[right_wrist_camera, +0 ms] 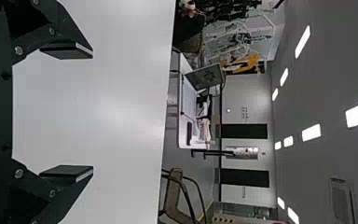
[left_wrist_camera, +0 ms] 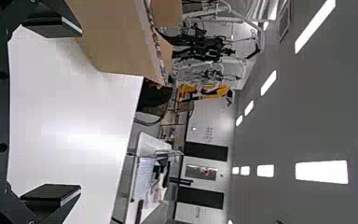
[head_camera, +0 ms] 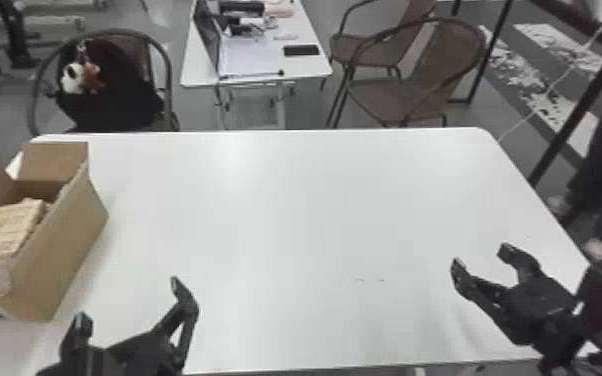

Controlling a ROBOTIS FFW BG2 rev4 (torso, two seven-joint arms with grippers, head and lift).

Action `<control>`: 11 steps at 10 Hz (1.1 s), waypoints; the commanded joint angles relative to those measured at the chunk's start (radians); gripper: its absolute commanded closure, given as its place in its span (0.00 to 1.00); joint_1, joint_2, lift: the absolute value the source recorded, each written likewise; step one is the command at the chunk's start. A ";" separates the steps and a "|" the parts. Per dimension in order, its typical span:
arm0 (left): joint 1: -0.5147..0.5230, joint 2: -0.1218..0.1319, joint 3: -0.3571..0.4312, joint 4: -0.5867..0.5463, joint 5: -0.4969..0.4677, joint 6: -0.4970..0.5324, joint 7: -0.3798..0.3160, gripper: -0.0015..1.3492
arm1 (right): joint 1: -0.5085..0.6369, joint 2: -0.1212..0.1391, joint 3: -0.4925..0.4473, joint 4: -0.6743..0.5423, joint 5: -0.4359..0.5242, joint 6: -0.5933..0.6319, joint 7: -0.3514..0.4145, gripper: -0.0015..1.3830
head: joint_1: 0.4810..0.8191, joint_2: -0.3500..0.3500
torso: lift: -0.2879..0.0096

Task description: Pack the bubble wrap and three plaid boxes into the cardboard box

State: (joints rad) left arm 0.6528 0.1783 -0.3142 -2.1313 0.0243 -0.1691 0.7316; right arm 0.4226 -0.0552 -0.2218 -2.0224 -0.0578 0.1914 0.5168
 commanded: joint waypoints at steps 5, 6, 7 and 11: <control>0.088 -0.003 -0.049 0.028 -0.055 -0.052 0.091 0.09 | 0.084 0.018 0.010 -0.090 0.041 -0.006 -0.018 0.28 | 0.63 0.44 | 0.47; 0.084 0.003 -0.052 0.028 -0.050 -0.050 0.091 0.09 | 0.082 0.018 0.010 -0.087 0.038 -0.007 -0.018 0.28 | 0.63 0.45 | 0.47; 0.080 0.012 -0.059 0.028 -0.047 -0.049 0.100 0.09 | 0.082 0.018 0.010 -0.087 0.036 -0.007 -0.018 0.28 | 0.63 0.45 | 0.47; 0.074 0.026 -0.069 0.028 -0.037 -0.043 0.121 0.09 | 0.082 0.018 0.010 -0.085 0.038 -0.010 -0.018 0.28 | 0.63 0.45 | 0.47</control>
State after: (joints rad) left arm 0.7283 0.2030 -0.3824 -2.1031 -0.0135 -0.2129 0.8518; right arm 0.5051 -0.0368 -0.2117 -2.1077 -0.0209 0.1810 0.4985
